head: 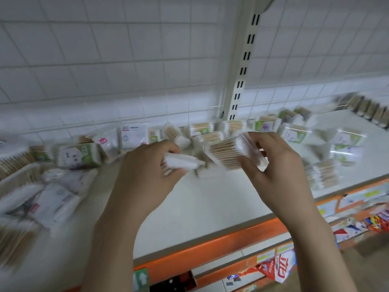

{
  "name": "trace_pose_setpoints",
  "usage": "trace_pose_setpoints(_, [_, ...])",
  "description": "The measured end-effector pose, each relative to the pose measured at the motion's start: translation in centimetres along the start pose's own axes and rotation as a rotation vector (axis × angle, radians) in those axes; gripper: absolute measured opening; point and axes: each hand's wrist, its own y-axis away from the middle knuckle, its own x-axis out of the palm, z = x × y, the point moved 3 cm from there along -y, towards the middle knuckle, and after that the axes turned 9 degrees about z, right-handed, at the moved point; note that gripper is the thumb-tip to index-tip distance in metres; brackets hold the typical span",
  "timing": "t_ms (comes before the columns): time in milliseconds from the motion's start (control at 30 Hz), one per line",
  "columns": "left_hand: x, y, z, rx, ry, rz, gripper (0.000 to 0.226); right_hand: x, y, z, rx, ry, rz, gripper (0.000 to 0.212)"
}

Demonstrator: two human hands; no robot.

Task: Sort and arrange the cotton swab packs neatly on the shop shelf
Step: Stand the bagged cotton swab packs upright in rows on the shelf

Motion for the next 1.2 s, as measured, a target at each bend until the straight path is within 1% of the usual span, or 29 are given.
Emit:
trace_pose_setpoints(100, [2.4, -0.2, -3.4, 0.006, 0.021, -0.032, 0.025, -2.5, 0.9, -2.5, -0.012, 0.026, -0.006, 0.036])
trace_pose_setpoints(200, [5.2, -0.4, -7.3, -0.009, 0.027, -0.106, 0.028, -6.0, 2.1, -6.0, -0.026, 0.052, 0.005, 0.039])
trace_pose_setpoints(300, [8.3, -1.1, -12.3, -0.002, 0.022, -0.177, 0.03, -10.2, 3.5, -10.3, -0.036, 0.051, 0.004, 0.04])
trace_pose_setpoints(367, [10.3, -1.7, -16.2, 0.038, 0.032, -0.208, 0.029, -13.0, 4.6, -13.0, -0.034, 0.056, -0.018, 0.042])
trace_pose_setpoints(467, [13.7, -2.3, -21.1, 0.064, 0.065, -0.237, 0.028, -16.1, 6.1, -16.6, -0.031, 0.052, -0.026, 0.043])
trace_pose_setpoints(567, [17.1, -2.2, -24.6, 0.097, 0.059, -0.219, 0.031, -18.2, 7.2, -19.7, -0.024, 0.061, -0.005, 0.042])
trace_pose_setpoints(733, [20.1, -2.8, -27.5, 0.078, 0.046, -0.197, 0.027, -20.4, 8.2, -23.8, 0.029, 0.06, -0.006, 0.042])
trace_pose_setpoints(867, [21.1, -4.5, -28.8, 0.108, 0.051, -0.194, 0.022, -21.5, 7.7, -26.4, 0.077, 0.062, -0.015, 0.041])
trace_pose_setpoints(1000, [22.5, -7.2, -29.5, 0.11, 0.073, -0.182, 0.024, -22.6, 6.6, -28.8, 0.13, 0.114, -0.039, 0.038])
trace_pose_setpoints(1200, [24.9, -12.1, -30.5, 0.137, 0.095, -0.134, 0.03, -24.5, 3.8, -31.3, 0.144, 0.223, -0.051, 0.036])
